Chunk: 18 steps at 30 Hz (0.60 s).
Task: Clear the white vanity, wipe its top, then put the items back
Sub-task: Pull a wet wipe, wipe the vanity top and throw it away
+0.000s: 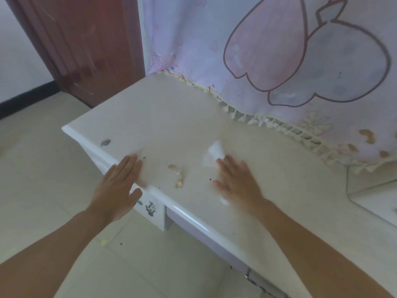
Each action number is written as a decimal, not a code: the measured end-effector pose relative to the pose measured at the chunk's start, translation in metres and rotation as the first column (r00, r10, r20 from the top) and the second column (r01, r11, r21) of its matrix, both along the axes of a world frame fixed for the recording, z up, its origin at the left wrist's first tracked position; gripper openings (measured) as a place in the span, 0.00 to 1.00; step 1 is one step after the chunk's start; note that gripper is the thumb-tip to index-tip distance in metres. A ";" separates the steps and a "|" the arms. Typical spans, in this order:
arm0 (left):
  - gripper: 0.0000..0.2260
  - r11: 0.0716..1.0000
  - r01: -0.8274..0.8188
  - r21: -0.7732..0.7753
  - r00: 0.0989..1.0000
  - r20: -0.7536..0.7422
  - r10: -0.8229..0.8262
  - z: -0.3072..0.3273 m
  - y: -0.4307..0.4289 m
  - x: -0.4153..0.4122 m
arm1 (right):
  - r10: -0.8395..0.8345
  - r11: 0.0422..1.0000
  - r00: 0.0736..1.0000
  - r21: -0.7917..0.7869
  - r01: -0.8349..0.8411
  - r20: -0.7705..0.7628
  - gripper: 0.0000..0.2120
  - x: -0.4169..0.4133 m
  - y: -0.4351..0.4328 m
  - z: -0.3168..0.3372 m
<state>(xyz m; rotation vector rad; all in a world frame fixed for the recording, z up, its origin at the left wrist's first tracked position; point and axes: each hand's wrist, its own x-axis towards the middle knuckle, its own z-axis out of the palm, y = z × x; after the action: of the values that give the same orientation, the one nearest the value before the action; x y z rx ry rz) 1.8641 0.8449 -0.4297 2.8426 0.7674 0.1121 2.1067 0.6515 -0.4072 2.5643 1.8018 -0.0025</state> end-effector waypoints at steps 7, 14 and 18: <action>0.36 0.996 -0.029 -0.079 0.978 -0.210 0.012 0.016 -0.003 0.004 | 0.297 0.954 0.954 0.056 -0.294 -0.053 0.18 -0.085 -0.020 -0.013; 0.28 0.987 -0.095 -0.132 0.947 -0.318 0.048 0.036 -0.010 0.011 | 0.349 0.931 0.937 0.106 -0.350 0.028 0.15 -0.083 -0.104 -0.008; 0.29 0.982 -0.117 -0.151 0.952 -0.299 0.067 0.038 -0.014 0.014 | -0.139 0.936 0.987 0.316 0.156 -0.075 0.16 -0.048 -0.147 0.011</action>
<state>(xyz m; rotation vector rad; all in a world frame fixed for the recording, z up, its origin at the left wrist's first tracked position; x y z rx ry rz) 1.8778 0.8313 -0.3916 2.6941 0.9196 -0.3522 2.0591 0.5049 -0.3961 2.9424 1.7485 0.2474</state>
